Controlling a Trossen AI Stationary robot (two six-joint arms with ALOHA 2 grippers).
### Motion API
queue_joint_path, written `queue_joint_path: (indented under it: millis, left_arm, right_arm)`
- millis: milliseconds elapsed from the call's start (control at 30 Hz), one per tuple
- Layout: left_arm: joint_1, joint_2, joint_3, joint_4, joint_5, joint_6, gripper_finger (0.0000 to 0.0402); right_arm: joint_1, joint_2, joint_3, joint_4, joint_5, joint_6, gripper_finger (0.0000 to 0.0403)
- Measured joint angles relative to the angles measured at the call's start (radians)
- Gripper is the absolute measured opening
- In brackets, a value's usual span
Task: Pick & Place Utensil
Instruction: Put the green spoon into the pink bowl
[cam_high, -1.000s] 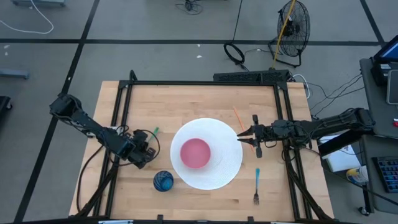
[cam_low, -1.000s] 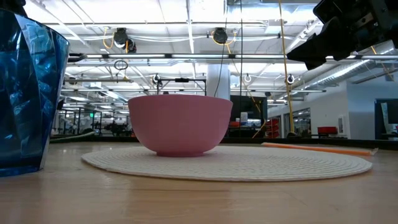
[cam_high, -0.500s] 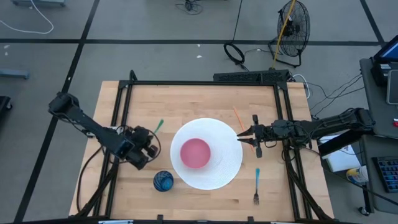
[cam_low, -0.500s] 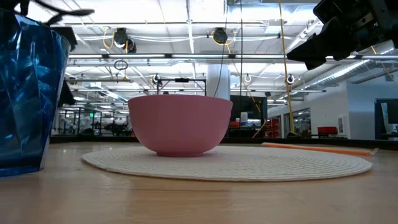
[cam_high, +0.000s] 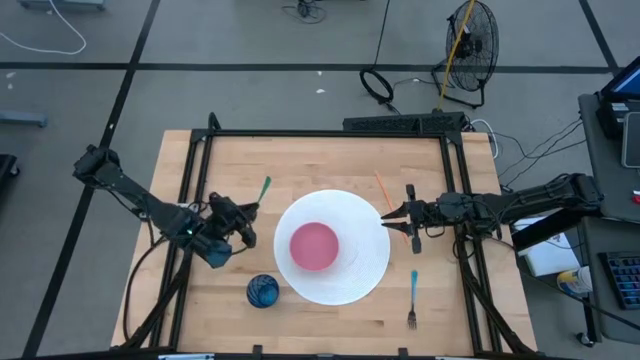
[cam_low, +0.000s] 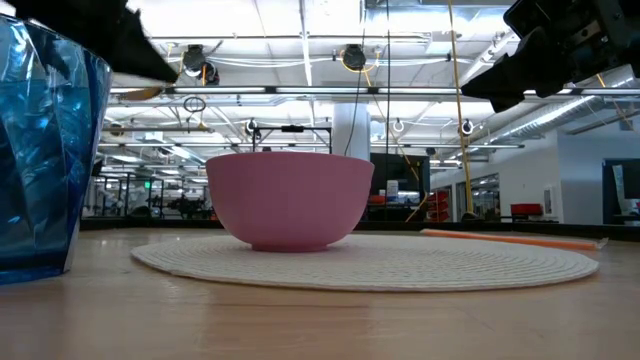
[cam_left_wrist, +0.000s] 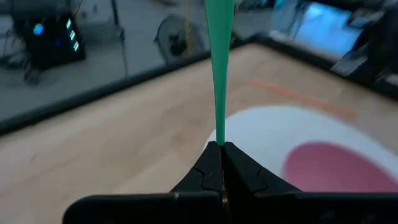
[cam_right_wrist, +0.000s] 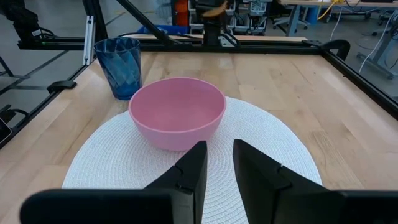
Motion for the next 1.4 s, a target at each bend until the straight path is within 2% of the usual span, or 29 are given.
queue_joint_path:
  millis: [100,233,433,633,767,900,1033,1133,1233,1400]
  left_arm:
    - [0.013,0.016,0.000,0.186,-0.023,0.170,0.0000]
    - [0.049,0.045,0.001,0.405,0.010,0.374,0.0000]
    - [0.131,0.118,0.001,0.659,0.138,0.581,0.0000]
    - [0.222,0.230,0.001,0.916,0.308,0.703,0.0000]
    - [0.278,0.322,0.001,1.068,0.433,0.724,0.0000]
    - [0.316,0.408,0.001,1.178,0.482,0.702,0.0000]
    - [0.331,0.473,0.001,1.228,0.470,0.620,0.0000]
    - [0.326,0.512,0.001,1.260,0.424,0.557,0.0000]
    - [0.313,0.540,0.000,1.264,0.373,0.486,0.0000]
    - [0.291,0.571,0.000,1.272,0.348,0.418,0.0000]
  right_arm:
    - [0.000,0.000,0.000,0.000,0.000,0.000,0.0075]
    - [0.000,0.000,0.000,0.000,0.000,0.000,0.0075]
    - [0.000,0.000,0.000,0.000,0.000,0.000,0.0075]
    - [0.000,0.000,0.000,0.000,-0.001,0.000,0.0075]
    - [0.000,0.000,0.000,0.000,-0.002,0.011,0.0075]
    - [0.000,0.000,0.000,0.000,-0.002,0.011,0.0075]
    - [0.000,0.000,0.000,0.000,-0.002,0.011,0.0075]
    - [0.000,0.000,0.000,0.000,-0.002,0.011,0.0075]
    - [0.000,0.000,0.000,0.000,-0.002,0.011,0.0075]
    - [0.000,0.000,0.000,0.000,-0.002,0.009,0.0075]
